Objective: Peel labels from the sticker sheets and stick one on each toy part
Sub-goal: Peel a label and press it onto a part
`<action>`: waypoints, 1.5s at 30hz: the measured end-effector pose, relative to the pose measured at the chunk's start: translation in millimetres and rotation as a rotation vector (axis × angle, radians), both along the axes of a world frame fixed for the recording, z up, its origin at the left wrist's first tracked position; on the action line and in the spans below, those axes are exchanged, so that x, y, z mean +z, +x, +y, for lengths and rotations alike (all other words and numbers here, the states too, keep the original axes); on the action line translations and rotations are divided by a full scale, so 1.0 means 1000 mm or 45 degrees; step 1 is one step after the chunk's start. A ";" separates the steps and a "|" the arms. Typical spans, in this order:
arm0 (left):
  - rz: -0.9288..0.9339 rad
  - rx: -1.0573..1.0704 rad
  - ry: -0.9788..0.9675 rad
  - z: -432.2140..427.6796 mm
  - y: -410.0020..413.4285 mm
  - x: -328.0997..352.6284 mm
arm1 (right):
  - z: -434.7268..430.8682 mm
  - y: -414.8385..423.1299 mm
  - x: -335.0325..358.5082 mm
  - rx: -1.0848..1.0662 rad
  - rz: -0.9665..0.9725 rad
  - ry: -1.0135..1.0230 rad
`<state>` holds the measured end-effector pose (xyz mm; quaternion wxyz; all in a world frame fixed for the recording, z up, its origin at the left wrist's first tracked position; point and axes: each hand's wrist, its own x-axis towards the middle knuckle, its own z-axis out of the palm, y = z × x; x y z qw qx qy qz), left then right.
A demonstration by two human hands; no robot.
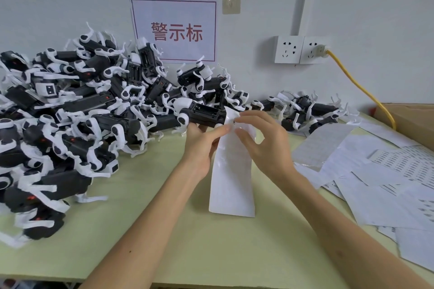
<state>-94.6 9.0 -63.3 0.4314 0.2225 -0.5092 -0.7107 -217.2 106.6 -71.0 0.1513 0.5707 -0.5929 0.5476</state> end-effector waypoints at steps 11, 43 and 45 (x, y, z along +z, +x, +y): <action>-0.110 0.082 -0.159 0.007 0.001 0.000 | 0.001 -0.003 -0.003 0.061 -0.307 0.047; -0.103 -0.006 -0.211 0.008 0.004 0.003 | 0.009 -0.001 0.008 0.180 -0.342 0.121; -0.103 0.004 -0.206 0.007 0.005 0.003 | 0.009 -0.001 0.008 0.172 -0.358 0.122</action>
